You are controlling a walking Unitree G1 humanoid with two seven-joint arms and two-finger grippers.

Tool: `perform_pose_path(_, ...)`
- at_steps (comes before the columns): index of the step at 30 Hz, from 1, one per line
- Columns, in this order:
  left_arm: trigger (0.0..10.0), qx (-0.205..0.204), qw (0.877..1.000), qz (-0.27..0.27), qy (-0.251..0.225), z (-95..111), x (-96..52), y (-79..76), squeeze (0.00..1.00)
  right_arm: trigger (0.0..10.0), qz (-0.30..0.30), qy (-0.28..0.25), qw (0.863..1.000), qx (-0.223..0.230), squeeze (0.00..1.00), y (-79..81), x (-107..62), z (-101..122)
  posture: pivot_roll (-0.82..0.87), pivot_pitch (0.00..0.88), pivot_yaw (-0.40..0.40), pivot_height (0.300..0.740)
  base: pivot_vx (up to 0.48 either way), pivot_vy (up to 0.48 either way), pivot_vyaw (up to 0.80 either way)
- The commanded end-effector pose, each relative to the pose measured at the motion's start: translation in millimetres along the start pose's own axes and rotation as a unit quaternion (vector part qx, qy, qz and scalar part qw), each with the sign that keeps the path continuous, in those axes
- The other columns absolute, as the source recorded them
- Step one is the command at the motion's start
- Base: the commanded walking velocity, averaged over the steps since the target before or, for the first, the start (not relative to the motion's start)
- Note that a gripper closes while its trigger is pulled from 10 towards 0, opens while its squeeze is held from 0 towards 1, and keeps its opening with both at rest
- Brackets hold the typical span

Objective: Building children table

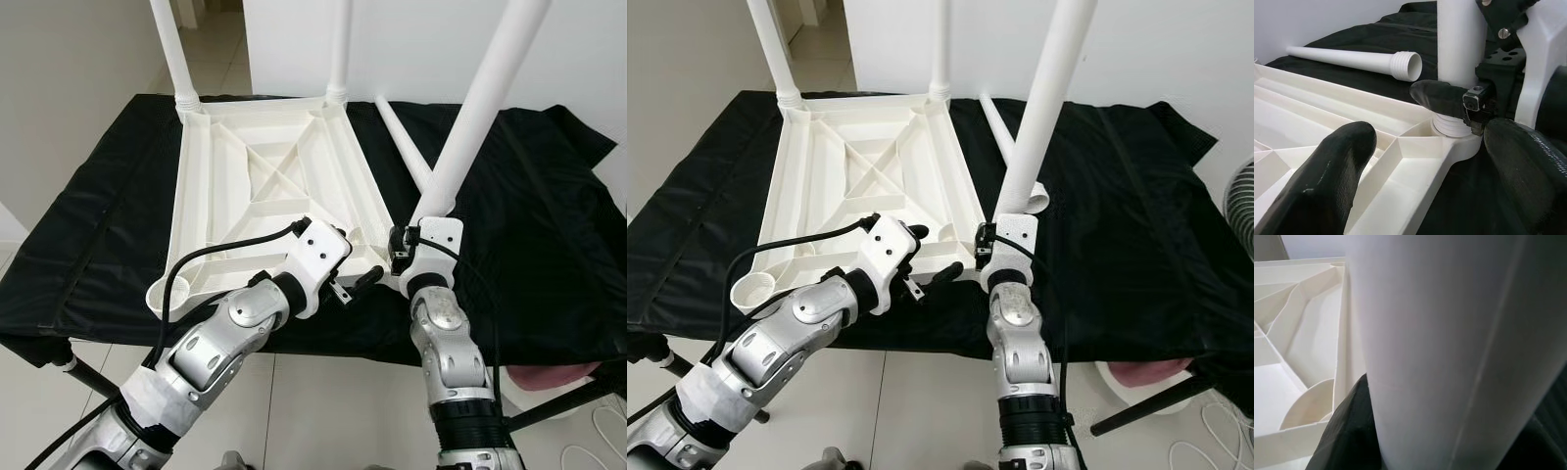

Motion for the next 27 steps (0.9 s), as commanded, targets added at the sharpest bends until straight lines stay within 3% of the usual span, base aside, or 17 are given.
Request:
perform_pose_path(1, 10.0, -0.002, 0.996, -0.094, 0.012, -4.3, -2.3, -13.4, 0.0, 10.0, -0.018, 0.072, 0.997, -0.009, 0.0, -6.2, -6.7, -29.7, -0.11, 0.051, 0.03, 0.74, 0.0, 0.0, 0.0)
perform_pose_path(9, 10.0, -0.001, 0.996, -0.094, 0.009, -3.4, -0.2, -15.0, 0.0, 10.0, -0.014, 0.074, 0.997, -0.008, 0.0, -6.7, -4.1, -24.7, -0.11, 0.037, 0.017, 0.74, 0.0, 0.0, 0.0)
perform_pose_path(10, 10.0, -0.001, 0.996, -0.094, 0.009, -3.5, -0.5, -15.0, 0.0, 10.0, -0.019, 0.076, 0.997, -0.001, 1.0, -5.3, -5.3, -22.4, -0.11, 0.032, 0.013, 0.74, 0.0, 0.0, 0.0)
perform_pose_path(17, 10.0, 0.001, 0.996, -0.091, 0.01, -4.5, -1.8, -13.7, 0.0, 10.0, -0.007, 0.06, 0.998, 0.0, 1.0, -7.8, -1.7, -16.7, -0.1, 0.023, 0.01, 0.74, 0.0, 0.0, 0.0)
perform_pose_path(19, 10.0, 0.002, 0.996, -0.091, 0.01, -4.5, -1.8, -13.5, 0.0, 10.0, 0.014, 0.053, 0.998, 0.009, 1.0, -6.1, 0.4, -15.1, -0.1, 0.023, 0.01, 0.74, 0.0, 0.0, 0.0)
perform_pose_path(20, 10.0, 0.002, 0.996, -0.091, 0.01, -4.2, -1.5, -13.5, 0.0, 10.0, 0.054, 0.041, 0.998, 0.019, 1.0, -3.6, 3.4, -12.4, -0.11, 0.016, 0.012, 0.74, 0.0, 0.0, 0.0)
perform_pose_path(23, 10.0, 0.002, 0.996, -0.091, 0.01, -4.1, -1.2, -13.5, 0.0, 10.0, 0.069, 0.035, 0.997, 0.02, 1.0, -3.3, 4.6, -11.1, -0.11, 0.016, 0.012, 0.74, 0.0, 0.0, 0.0)
perform_pose_path(27, 10.0, 0.004, 0.996, -0.093, 0.009, -3.9, -0.8, -13.6, 0.0, 10.0, 0.128, 0.028, 0.991, 0.002, 0.98, -13.0, 11.3, -11.4, -0.11, 0.014, 0.015, 0.74, 0.0, 0.0, 0.0)
Point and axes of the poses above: a point about 5 cm out from each wrist's last joint towards the gripper, its own x axis pointing out of the wrist towards the gripper, its own z axis along the axis of the wrist's last joint, y = z × x, the point moved 2 cm from there along x, pointing out of the wrist towards the gripper, and after that the axes turned 2 degrees about -x, right-handed, at the moved point
